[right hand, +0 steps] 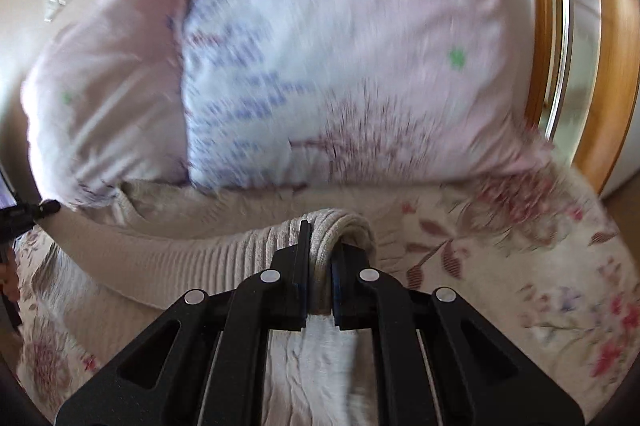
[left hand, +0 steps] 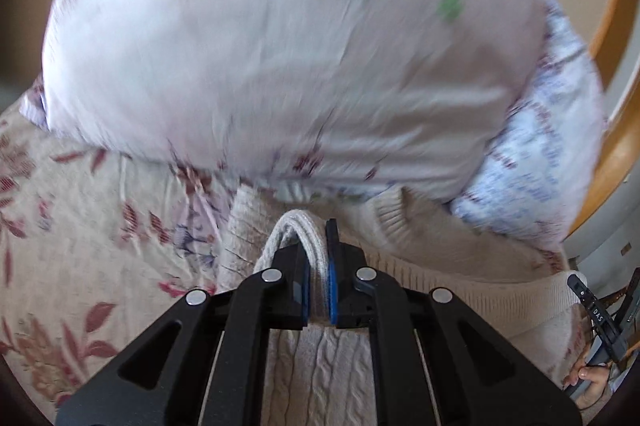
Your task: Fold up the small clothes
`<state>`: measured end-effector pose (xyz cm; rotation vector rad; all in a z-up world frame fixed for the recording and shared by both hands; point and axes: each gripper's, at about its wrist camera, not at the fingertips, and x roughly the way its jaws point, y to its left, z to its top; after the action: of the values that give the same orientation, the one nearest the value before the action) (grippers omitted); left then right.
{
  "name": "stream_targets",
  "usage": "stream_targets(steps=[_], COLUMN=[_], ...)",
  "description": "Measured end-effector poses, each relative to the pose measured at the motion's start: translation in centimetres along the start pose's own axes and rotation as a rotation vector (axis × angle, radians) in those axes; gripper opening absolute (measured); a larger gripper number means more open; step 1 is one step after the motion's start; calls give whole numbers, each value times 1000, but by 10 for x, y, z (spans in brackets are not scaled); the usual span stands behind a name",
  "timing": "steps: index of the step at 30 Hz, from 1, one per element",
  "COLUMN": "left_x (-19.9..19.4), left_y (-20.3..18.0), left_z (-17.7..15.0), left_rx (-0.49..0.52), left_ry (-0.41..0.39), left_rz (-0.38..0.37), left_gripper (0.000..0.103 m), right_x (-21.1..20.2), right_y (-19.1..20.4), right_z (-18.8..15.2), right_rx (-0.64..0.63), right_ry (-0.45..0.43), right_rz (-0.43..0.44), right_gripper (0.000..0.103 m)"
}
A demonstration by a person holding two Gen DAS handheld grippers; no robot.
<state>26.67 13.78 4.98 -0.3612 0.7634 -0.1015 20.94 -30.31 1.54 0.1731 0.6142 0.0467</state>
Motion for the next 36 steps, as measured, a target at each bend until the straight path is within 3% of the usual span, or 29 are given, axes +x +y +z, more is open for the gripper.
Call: stream_targets(steps=[11, 13, 14, 16, 19, 28, 31, 36], left_x=[43, 43, 41, 37, 27, -11, -20, -25], left_y=[8, 9, 9, 6, 4, 20, 30, 35], left_z=[3, 5, 6, 9, 11, -9, -22, -41], left_rx=[-75, -97, -106, -106, -77, 23, 40, 74], left_ry=[66, 66, 55, 33, -5, 9, 37, 65], left_rz=[-13, -32, -52, -64, -22, -2, -7, 4], left_gripper=[9, 19, 29, 41, 55, 55, 52, 45], right_x=[50, 56, 57, 56, 49, 5, -9, -23], right_y=[-18, -23, -25, -26, -22, -42, -56, -56], right_z=[10, 14, 15, 17, 20, 4, -10, -32], right_rx=[162, 224, 249, 279, 262, 212, 217, 193], right_ry=[113, 133, 136, 129, 94, 77, 95, 138], right_rz=[26, 55, 73, 106, 96, 50, 53, 65], right_gripper=[12, 20, 25, 44, 54, 53, 46, 44])
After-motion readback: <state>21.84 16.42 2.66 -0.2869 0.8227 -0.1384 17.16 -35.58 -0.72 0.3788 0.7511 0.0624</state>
